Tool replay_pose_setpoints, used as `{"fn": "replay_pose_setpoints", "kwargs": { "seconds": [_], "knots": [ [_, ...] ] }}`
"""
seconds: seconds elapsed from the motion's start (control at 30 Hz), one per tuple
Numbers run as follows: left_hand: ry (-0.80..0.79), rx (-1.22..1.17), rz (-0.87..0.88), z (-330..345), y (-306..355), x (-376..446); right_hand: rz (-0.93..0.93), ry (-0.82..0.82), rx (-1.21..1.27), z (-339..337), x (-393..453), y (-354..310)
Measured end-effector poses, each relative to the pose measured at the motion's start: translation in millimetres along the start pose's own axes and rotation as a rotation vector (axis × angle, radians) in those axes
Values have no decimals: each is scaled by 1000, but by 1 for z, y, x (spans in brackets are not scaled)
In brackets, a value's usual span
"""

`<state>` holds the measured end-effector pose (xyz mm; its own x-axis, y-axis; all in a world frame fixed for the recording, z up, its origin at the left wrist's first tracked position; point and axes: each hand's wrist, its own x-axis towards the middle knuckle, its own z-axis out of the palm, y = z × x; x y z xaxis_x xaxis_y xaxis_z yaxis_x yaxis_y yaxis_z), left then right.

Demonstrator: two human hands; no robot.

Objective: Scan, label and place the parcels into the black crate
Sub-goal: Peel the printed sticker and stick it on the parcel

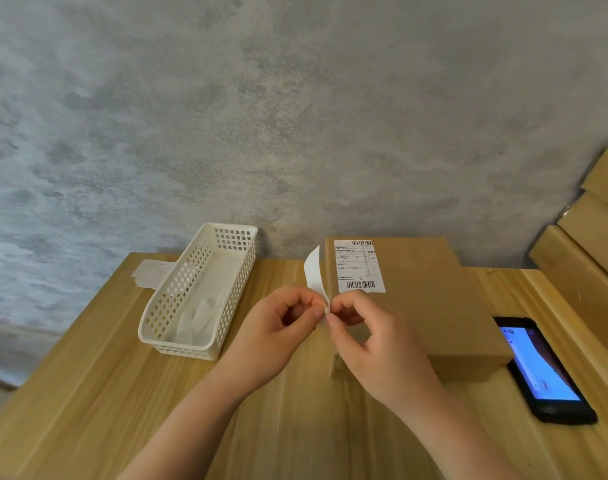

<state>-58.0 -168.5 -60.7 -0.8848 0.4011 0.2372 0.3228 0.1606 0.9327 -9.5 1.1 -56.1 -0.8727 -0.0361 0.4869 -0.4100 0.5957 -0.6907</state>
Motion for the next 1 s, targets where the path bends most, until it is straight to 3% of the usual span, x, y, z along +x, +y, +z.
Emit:
{"fn": "replay_pose_setpoints", "kwargs": {
  "seconds": [0.37, 0.67, 1.0],
  "knots": [
    [90, 195, 100, 2, 0, -3, -25, 1, -134, 8, 0, 0],
    [131, 266, 113, 5, 1, -7, 123, -35, 124, 12, -1, -1],
    [176, 261, 73, 1, -2, -10, 136, -37, 31, 13, 4, 1]
  ]
}}
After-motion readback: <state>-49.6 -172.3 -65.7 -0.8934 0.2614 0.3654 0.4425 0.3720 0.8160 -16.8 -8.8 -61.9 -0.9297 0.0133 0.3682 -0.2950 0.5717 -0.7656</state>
